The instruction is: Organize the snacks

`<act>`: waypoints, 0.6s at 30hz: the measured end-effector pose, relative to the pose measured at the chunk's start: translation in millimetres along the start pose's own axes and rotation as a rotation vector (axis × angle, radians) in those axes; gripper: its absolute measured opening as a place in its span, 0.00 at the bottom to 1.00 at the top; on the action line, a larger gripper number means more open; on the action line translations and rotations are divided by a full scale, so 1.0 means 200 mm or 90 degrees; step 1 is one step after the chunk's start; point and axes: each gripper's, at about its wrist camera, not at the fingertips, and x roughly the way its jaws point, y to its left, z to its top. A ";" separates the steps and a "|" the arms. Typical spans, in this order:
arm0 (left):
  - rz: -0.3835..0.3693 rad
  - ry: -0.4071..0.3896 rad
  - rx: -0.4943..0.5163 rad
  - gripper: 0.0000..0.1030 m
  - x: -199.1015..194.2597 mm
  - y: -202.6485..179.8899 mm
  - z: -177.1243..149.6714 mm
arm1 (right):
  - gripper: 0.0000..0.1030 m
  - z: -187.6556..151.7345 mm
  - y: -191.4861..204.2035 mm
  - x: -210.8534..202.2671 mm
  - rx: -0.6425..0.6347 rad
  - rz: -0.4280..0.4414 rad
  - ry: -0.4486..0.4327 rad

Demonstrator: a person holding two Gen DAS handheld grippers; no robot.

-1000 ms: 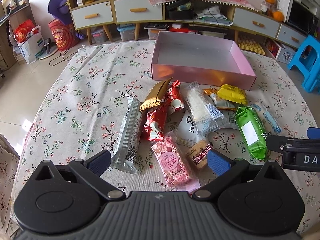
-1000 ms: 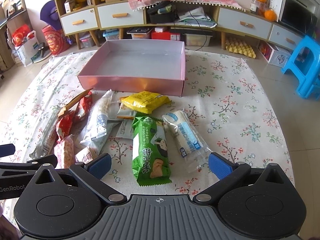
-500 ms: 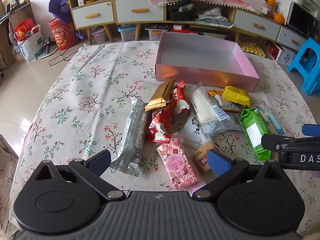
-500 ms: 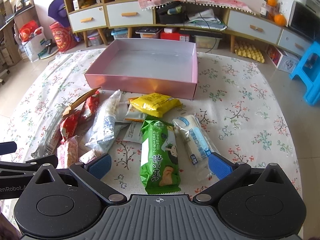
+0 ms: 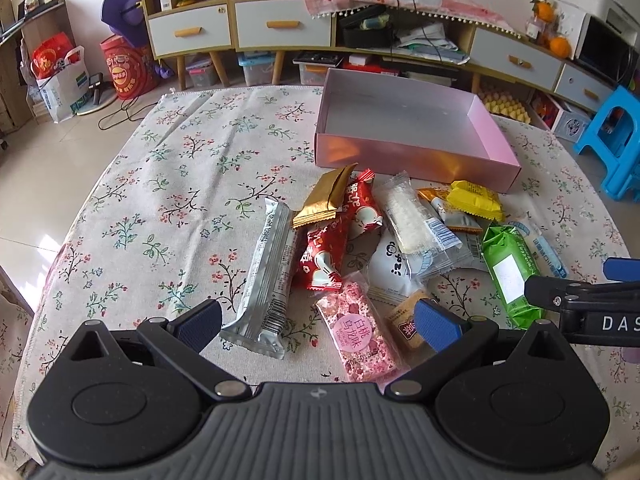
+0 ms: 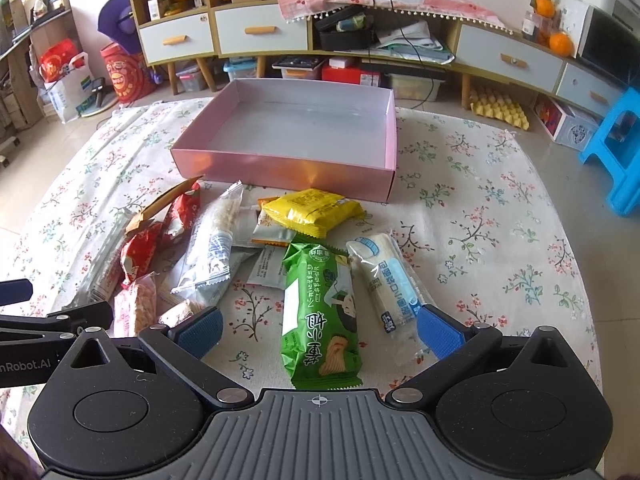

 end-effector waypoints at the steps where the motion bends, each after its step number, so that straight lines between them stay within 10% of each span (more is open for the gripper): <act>1: 0.000 0.001 0.001 1.00 0.00 0.00 0.00 | 1.00 0.00 0.00 0.00 0.002 -0.001 0.002; 18: -0.066 0.024 0.003 0.87 0.10 0.12 0.22 | 0.99 0.26 -0.09 0.08 0.096 0.081 0.043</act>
